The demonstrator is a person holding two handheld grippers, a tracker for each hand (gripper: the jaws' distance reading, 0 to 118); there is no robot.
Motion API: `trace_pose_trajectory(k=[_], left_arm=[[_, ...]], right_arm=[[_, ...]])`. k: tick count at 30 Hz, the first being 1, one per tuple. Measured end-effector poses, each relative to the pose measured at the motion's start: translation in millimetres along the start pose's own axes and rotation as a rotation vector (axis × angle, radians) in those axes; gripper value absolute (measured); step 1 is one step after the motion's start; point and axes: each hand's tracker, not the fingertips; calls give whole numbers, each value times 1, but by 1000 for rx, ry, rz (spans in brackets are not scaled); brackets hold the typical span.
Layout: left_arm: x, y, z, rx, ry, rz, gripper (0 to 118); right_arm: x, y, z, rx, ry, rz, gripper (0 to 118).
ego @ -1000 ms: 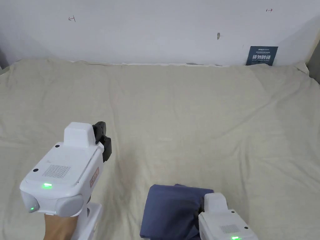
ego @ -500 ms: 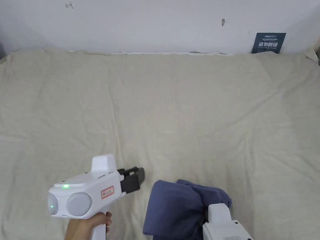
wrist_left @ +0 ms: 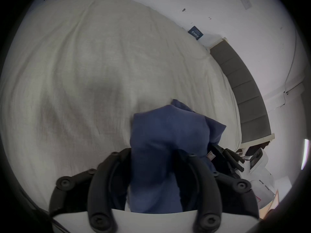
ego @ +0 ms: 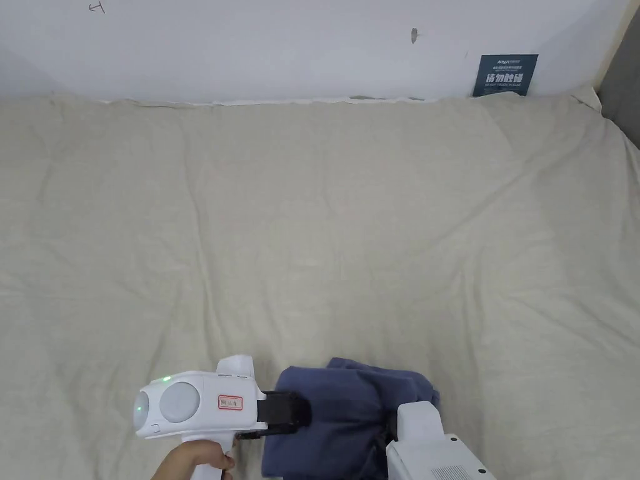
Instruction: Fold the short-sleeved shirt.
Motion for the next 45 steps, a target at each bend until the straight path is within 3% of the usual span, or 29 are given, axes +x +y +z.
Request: trace_pose_trajectory(k=[1,4,7,12,16,23,33,37,39,42,43,45], left_arm=[[4,-1,1,2,11,-2,50],[9,-3,6,17,53,-33,25],[14,-3,18,38,57,-33,17],[12,7,52,97,38,-40,15],[-8,32,93,167,133,-95,15],[-100,78,170,250,366,-67,15],[-235,125,240,262,720,10,15],[-265,130,243,240,707,97,16],[-268,128,240,246,679,129,26],[-265,131,242,273,670,158,110],[-260,131,243,291,662,170,118],[-241,129,254,402,646,148,111]], right_arm=[[0,0,0,-1,-1,0,2],[-1,4,2,-6,2,-2,2],[-2,14,7,-16,15,7,2],[0,44,29,62,21,7,2],[0,73,41,135,8,42,2],[-9,117,46,221,-26,96,2],[-33,167,36,287,-37,94,2],[-37,178,29,294,-40,77,2],[-37,181,27,293,-42,67,2],[-36,181,28,289,-45,56,2],[-35,181,30,290,-47,55,2],[-32,182,37,295,-55,55,2]])
